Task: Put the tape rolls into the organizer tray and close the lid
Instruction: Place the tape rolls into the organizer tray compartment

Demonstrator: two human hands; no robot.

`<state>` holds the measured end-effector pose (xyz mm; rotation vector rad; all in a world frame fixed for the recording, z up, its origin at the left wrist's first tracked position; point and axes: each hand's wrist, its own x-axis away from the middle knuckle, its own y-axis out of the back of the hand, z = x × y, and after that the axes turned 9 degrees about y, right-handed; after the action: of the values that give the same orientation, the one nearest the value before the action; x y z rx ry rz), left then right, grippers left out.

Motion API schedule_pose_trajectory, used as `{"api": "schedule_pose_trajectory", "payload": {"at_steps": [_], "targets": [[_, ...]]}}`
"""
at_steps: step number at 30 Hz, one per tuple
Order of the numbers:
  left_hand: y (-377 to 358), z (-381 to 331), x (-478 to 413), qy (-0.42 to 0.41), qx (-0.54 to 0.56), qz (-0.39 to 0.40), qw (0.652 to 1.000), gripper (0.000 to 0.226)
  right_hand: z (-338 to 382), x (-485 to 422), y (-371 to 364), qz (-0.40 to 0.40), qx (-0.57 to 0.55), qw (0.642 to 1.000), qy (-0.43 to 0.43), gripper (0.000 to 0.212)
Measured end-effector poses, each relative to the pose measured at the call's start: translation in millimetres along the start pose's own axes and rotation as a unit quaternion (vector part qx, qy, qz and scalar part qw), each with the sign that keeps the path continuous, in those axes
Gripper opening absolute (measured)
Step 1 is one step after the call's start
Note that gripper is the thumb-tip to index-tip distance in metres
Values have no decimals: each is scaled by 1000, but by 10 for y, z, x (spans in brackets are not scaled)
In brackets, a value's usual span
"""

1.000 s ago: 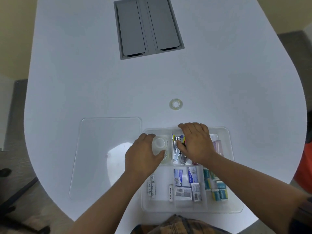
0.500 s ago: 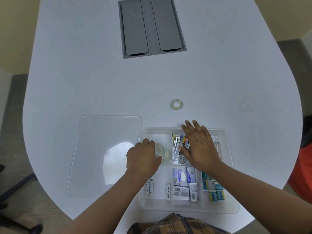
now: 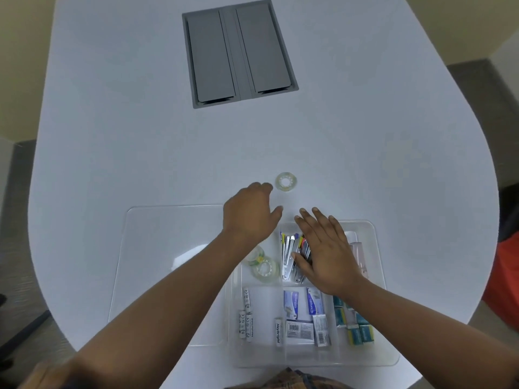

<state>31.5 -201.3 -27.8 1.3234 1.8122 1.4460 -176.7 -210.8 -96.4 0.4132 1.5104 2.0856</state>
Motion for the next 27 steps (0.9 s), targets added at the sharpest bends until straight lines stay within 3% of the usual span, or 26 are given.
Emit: {"api": "schedule_pose_trajectory", "payload": {"at_steps": [7, 18, 22, 27], "targets": [[-303, -206, -548, -61, -110, 70, 990, 68, 5, -12, 34, 3, -29, 1000, -11, 67], [-553, -212, -792, -86, -125, 66, 986, 59, 1, -8, 28, -4, -37, 999, -12, 65], [-485, -178, -788, -43, -34, 94, 994, 50, -15, -1, 21, -5, -39, 999, -12, 65], [-156, -53, -546, -6, 113, 20, 993, 48, -8, -8, 28, -2, -36, 999, -11, 64]]}}
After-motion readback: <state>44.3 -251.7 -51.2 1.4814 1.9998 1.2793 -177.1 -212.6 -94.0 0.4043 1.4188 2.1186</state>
